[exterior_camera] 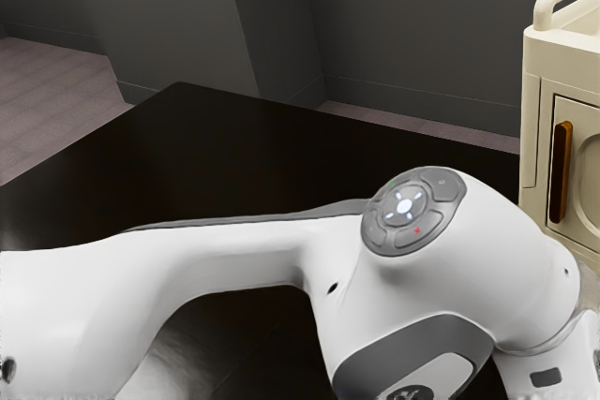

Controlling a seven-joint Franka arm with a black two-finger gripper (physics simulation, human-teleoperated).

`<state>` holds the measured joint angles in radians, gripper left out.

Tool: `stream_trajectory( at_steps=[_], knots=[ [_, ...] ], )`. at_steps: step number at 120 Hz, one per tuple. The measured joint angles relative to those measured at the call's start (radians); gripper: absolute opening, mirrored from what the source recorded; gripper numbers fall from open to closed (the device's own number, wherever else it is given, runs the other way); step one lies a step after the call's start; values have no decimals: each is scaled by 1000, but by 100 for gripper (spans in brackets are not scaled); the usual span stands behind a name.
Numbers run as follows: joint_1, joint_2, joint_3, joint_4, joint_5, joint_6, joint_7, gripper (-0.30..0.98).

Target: Pull the drawer handle with one arm to open the drawer

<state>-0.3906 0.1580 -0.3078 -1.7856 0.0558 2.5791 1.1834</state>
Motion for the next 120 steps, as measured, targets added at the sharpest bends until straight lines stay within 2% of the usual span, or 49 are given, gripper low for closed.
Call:
stream_trajectory(
  at_steps=[58, 120],
  knots=[
    [2, -19, 1, -18, -1, 0, -3, -2],
    [0, -114, -2, -132, -6, 2, -11, -4]
  ],
)
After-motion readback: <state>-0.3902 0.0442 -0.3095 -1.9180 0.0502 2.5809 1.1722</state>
